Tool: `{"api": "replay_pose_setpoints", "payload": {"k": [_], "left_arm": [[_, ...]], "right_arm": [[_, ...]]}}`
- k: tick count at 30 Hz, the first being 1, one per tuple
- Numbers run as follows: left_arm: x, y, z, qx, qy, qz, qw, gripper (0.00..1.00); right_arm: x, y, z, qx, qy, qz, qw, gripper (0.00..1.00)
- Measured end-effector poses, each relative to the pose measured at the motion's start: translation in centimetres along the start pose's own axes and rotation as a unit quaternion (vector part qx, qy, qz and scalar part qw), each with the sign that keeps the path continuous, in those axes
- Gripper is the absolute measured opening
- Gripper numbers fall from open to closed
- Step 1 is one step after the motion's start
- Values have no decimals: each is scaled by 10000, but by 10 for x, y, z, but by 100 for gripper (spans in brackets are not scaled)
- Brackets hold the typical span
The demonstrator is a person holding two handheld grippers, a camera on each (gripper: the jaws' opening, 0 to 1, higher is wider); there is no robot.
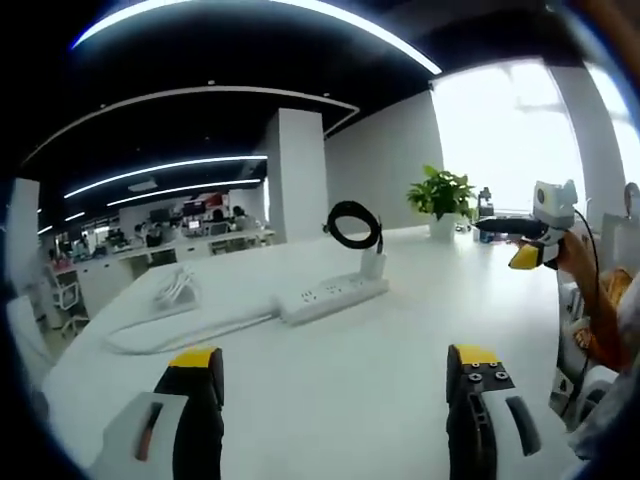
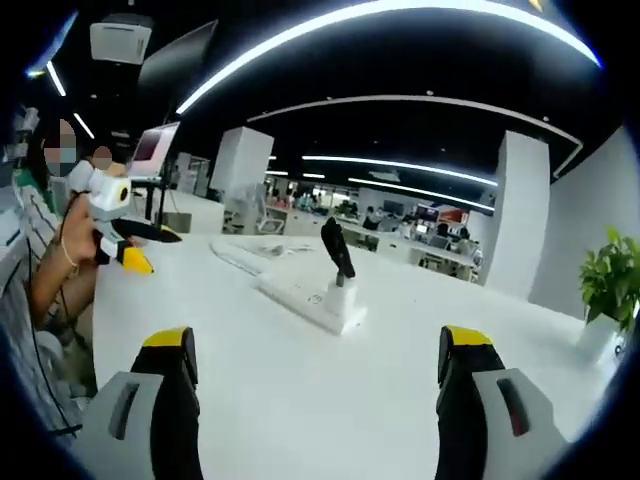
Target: Straighten the power strip on the desk, plug the charger into it
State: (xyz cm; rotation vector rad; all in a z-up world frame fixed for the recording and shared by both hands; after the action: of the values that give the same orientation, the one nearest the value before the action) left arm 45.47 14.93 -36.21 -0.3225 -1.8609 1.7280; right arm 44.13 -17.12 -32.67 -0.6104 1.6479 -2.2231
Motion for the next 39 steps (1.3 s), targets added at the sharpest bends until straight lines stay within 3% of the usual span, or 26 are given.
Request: {"api": "replay_pose_setpoints", "payload": {"k": [13,23,30,39], "left_arm": [[20,15,-1,316,-283,142,9990,94],[33,22,-4,496,-483,287,9972,93],[42,29,-8,480,-601,255,9967,94],[50,32,-15,514,-722,221,9958,93]], "right_arm": [[30,36,-11,-524,422,-194,9975,100],[51,49,-12,-778,712,-172,9943,100],[69,65,-15,-932,925,-324,9908,100],[78,70,-10,-1007,1131,-366,9878,100]]}}
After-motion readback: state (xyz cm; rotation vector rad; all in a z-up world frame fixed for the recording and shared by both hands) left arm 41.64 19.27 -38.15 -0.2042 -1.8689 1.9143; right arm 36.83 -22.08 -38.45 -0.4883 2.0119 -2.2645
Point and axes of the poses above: the point that each gripper's makers call its tool centre point, and the gripper's own axes: x roughly backward along the fingers, z roughly to its right, y roughly out of its underside, the point moved 3 cm from there along x, roughly backward along the fingers, and after that the axes turned 2 degrees about -z, right-handed, at the moved point
